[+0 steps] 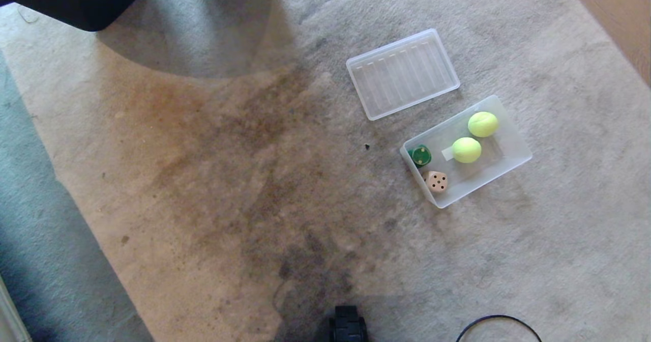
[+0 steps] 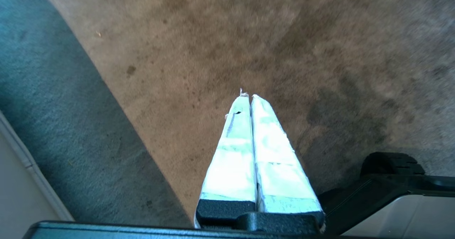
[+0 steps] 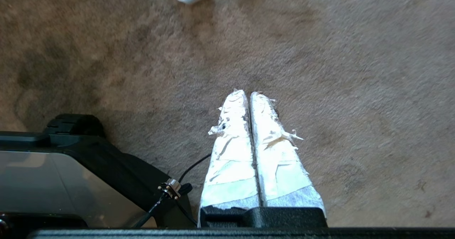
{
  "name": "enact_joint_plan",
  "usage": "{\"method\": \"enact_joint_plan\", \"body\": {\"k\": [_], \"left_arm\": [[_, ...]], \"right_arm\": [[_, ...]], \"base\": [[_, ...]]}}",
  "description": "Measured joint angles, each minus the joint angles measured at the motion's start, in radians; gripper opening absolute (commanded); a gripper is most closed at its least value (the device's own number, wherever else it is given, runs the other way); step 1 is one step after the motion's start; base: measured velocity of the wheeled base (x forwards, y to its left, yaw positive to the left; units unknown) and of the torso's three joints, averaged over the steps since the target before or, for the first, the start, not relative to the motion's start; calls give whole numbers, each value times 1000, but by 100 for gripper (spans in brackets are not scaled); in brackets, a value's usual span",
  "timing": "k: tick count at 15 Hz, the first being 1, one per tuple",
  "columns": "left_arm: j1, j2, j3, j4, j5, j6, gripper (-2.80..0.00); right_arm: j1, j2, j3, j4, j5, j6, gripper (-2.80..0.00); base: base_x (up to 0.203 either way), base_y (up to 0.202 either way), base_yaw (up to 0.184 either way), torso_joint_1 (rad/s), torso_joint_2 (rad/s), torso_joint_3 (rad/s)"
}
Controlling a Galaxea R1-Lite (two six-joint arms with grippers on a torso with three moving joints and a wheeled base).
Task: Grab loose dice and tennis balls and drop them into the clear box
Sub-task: Pick up toys out of the box
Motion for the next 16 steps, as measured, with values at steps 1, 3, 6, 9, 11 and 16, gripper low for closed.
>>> {"method": "enact_joint_plan", "body": {"k": [1,3,6,9,11,16], "left_arm": [[0,0,0,0,0,0,-280],[0,0,0,0,0,0,-280],[0,0,0,0,0,0,-280],[0,0,0,0,0,0,-280],[0,0,0,0,0,0,-280],[0,0,0,0,0,0,-280]], "right_arm": [[-1,0,0,0,0,0,-280],[-1,0,0,0,0,0,-280],[0,0,-1,1,0,0,-280],[0,0,-1,1,0,0,-280],[-1,1,-2,1,0,1,-280],[-1,1,-2,1,0,1,-280]], "base": [[0,0,0,0,7,207],[0,0,0,5,7,203],[0,0,0,6,4,205],[0,0,0,4,3,200],[0,0,0,3,2,210],[0,0,0,1,5,205]]}}
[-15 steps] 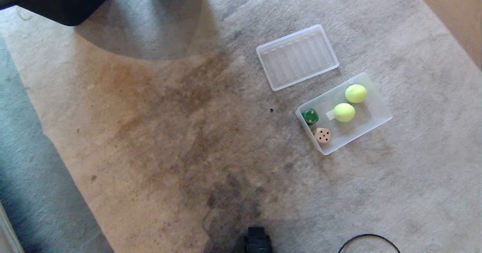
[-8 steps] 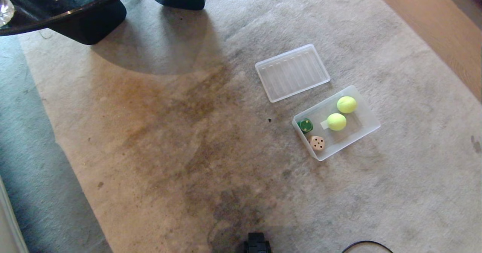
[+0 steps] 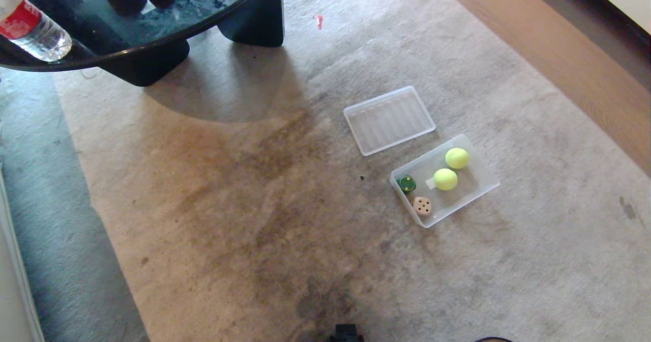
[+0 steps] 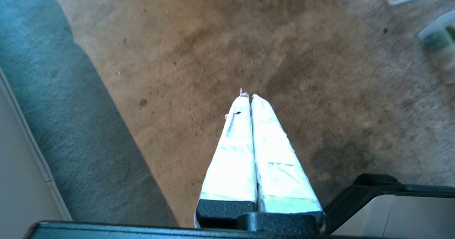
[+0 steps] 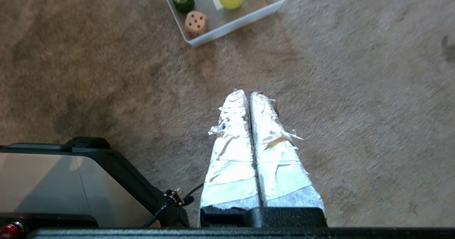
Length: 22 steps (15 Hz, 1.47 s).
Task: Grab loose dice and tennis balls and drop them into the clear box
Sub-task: Pick up toys out of the box
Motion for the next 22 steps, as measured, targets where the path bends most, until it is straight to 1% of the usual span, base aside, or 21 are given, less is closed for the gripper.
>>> {"method": "enact_joint_plan", "body": {"k": [22], "left_arm": [[0,0,0,0,0,0,-280]], "right_arm": [[1,0,0,0,0,0,-280]], "base": [[0,0,0,3,1,204]]}}
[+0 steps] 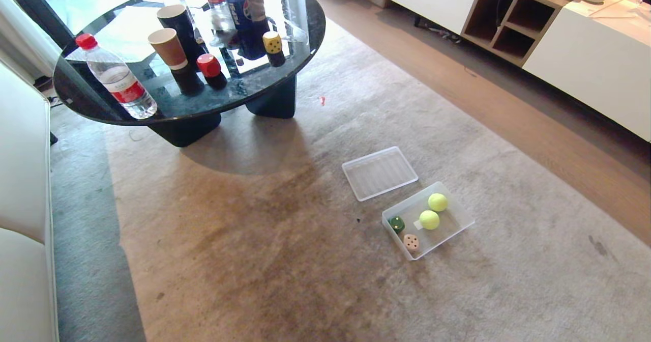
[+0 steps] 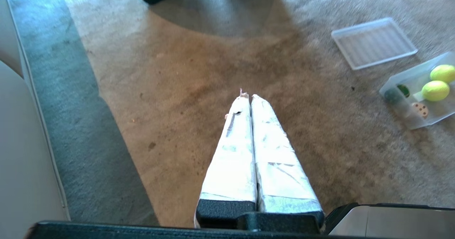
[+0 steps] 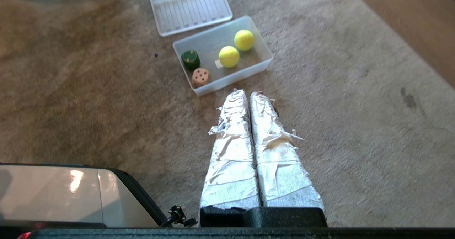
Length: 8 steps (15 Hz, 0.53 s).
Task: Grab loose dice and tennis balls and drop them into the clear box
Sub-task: Pick up toys out of the box
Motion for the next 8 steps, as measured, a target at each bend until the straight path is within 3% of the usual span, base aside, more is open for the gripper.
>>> {"method": "enact_joint_plan", "body": {"k": [8], "left_arm": [[0,0,0,0,0,0,-280]], "right_arm": [[0,0,-1,4,0,0,-280]], "base": [[0,0,0,1,2,203]]}}
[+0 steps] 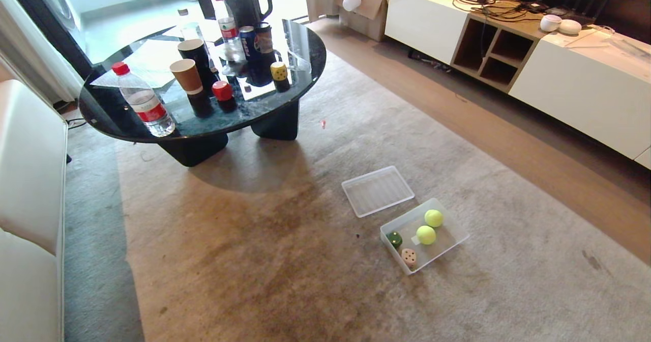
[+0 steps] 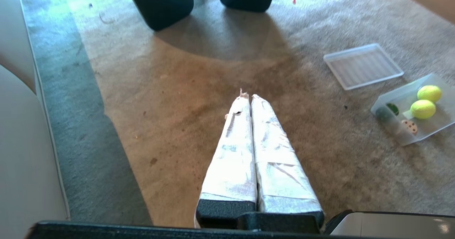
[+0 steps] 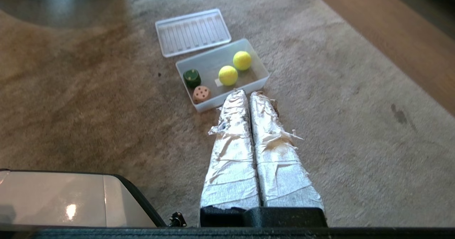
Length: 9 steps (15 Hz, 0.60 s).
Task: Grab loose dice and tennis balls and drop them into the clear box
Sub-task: Pick up toys out of the box
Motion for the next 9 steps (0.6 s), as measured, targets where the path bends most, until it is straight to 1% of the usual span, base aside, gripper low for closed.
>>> {"method": "enact_joint_plan", "body": {"k": [9], "left_arm": [[0,0,0,-1,0,-1,-280]], "right_arm": [[0,0,3,-5,0,-1,-280]], "base": [[0,0,0,2,2,205]]}}
